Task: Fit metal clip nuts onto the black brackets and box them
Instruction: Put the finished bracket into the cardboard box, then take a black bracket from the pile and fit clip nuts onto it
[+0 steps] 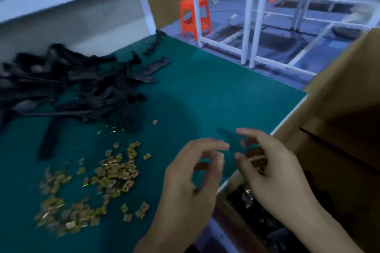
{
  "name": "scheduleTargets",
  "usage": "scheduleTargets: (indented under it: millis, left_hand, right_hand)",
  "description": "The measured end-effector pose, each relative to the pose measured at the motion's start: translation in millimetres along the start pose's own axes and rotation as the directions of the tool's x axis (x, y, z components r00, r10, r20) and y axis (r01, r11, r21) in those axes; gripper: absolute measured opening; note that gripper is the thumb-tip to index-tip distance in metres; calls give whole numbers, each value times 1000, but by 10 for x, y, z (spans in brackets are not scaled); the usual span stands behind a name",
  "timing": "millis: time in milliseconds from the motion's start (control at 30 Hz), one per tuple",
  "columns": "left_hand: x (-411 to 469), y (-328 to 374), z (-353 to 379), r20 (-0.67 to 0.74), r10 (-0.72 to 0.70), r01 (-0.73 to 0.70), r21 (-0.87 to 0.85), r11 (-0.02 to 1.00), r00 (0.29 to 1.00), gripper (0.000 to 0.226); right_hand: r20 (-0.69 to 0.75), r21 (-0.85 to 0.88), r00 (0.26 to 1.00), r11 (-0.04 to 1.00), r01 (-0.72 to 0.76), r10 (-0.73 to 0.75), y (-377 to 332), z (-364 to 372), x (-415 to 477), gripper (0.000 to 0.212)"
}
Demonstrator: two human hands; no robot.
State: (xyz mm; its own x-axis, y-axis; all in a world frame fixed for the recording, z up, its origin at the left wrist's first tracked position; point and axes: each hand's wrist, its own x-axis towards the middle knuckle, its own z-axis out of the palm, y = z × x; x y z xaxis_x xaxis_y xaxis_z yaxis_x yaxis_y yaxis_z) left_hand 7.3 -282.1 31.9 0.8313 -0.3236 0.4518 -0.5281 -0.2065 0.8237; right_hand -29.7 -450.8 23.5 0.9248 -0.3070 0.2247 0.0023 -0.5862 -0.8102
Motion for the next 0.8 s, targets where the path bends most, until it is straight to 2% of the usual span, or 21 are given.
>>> scheduleTargets:
  millis: [67, 133, 233, 300, 367, 467, 633, 733, 800]
  left_hand:
    - [26, -129, -527, -202, -21, 41, 96, 995, 979, 16]
    - [-3, -386, -1089, -396, -51, 131, 177, 976, 917, 14]
    - [-139, -828, -1883, -668, -28, 262, 254, 931, 744, 28]
    - [-270, -1093, -2267, -767, -6, 357, 292, 888, 642, 28]
    - [-383, -1300, -2492, -821, -14, 449, 298, 843, 571, 24]
    - [-416, -1534, -2676, -857, 0, 448, 269, 853, 516, 18]
    - [-401, -1700, -2739, -868, -5, 464, 261, 846, 497, 18]
    - [-378, -1642, -2704, -869, -40, 480, 234, 845, 494, 19]
    - [-367, -1613, -2678, -865, -34, 484, 246, 840, 500, 20]
  right_hand:
    - [73, 43, 992, 994, 100, -103, -225, 400, 257, 49]
    - [175, 52, 972, 987, 151, -158, -424, 816, 491, 52]
    - [309, 51, 926, 976, 211, -217, -684, 1431, 842, 52]
    - [362, 17, 908, 976, 218, -209, -859, 1809, 1071, 54]
    - [393, -61, 906, 979, 193, -154, -996, 2133, 1274, 63]
    - [339, -69, 934, 988, 140, -109, -996, 2444, 1443, 68]
    - [133, 93, 978, 984, 152, -163, -801, 2515, 1490, 58]
    - [11, 134, 976, 967, 215, -218, -876, 2500, 1424, 64]
    - [0, 207, 961, 940, 270, -276, -956, 2511, 1346, 74]
